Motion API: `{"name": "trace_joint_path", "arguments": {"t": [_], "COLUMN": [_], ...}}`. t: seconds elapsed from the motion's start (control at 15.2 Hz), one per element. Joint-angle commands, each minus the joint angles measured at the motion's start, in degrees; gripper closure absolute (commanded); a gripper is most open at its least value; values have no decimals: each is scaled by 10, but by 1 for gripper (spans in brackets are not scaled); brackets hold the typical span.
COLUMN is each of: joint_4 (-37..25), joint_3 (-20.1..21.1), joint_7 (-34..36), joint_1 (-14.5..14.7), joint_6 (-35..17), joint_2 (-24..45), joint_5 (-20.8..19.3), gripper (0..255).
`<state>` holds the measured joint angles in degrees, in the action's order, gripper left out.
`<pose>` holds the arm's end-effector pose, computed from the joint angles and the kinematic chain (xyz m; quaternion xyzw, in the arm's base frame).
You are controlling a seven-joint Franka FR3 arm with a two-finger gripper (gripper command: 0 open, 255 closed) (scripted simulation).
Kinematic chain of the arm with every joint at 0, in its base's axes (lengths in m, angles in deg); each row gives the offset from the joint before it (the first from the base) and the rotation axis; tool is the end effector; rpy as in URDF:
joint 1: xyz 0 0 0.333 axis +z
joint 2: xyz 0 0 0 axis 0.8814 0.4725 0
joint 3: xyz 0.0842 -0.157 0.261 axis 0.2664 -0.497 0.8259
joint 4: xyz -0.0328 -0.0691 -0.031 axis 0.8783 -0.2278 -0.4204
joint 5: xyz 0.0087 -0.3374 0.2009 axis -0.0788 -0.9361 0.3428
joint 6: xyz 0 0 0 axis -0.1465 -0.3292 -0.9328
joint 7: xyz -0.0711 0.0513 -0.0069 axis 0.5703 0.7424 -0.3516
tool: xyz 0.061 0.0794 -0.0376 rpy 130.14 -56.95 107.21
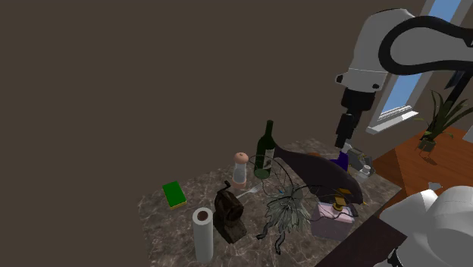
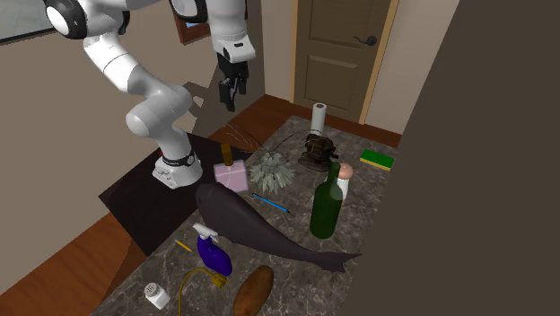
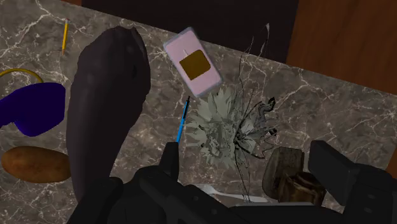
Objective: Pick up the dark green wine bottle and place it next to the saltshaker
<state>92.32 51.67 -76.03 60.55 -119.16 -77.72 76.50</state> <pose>0.3103 0.0288 0.5738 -0.9959 -0.0764 0.0311 0.0358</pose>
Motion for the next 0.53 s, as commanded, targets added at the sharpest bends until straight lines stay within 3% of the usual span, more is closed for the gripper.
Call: {"name": "trace_joint_path", "arguments": {"t": [0.0,0.46], "joint_4": [0,-91], "joint_3": [0,-10], "joint_7": [0,-30], "joint_1": [0,-9], "joint_6": [0,-63], "joint_2": [0,163], "joint_5": [0,-20], "gripper": [0,0]}}
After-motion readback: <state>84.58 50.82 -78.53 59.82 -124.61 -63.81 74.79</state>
